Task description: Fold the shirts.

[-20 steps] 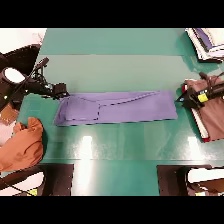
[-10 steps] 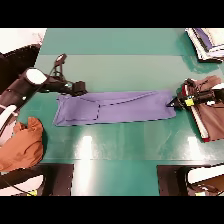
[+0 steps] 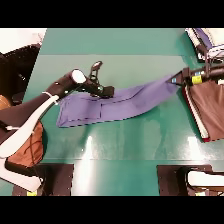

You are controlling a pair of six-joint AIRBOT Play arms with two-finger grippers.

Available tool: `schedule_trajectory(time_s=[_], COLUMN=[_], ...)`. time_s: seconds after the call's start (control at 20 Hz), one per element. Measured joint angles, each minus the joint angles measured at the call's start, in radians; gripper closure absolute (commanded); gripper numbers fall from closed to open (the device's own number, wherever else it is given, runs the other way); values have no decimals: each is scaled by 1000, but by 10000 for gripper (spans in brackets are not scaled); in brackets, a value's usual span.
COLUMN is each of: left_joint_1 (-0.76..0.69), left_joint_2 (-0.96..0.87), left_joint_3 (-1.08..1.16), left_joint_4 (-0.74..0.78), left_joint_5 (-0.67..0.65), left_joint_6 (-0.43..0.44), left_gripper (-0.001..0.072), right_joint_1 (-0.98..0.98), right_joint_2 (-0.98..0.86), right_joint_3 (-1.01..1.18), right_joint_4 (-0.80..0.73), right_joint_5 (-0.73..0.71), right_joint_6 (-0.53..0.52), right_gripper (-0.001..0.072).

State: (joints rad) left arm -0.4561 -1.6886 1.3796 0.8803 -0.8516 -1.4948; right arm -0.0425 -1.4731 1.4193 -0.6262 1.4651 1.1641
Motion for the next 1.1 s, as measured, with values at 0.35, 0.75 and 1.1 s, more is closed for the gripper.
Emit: schedule_trajectory(time_s=[0.35,0.75,1.1], left_joint_1=[-34,28,328], left_joint_2=[-95,-27,269], left_joint_3=[58,95,151], left_joint_4=[-5,48,258], left_joint_5=[-47,-65,-206], left_joint_6=[-1,1,7], left_gripper=[683,683,683], right_joint_1=[197,379,677], right_joint_2=[55,58,-93], right_joint_3=[176,217,266], right_joint_4=[51,58,137], right_joint_5=[-43,-141,-312], right_joint_6=[31,38,-42], right_gripper=[696,696,690])
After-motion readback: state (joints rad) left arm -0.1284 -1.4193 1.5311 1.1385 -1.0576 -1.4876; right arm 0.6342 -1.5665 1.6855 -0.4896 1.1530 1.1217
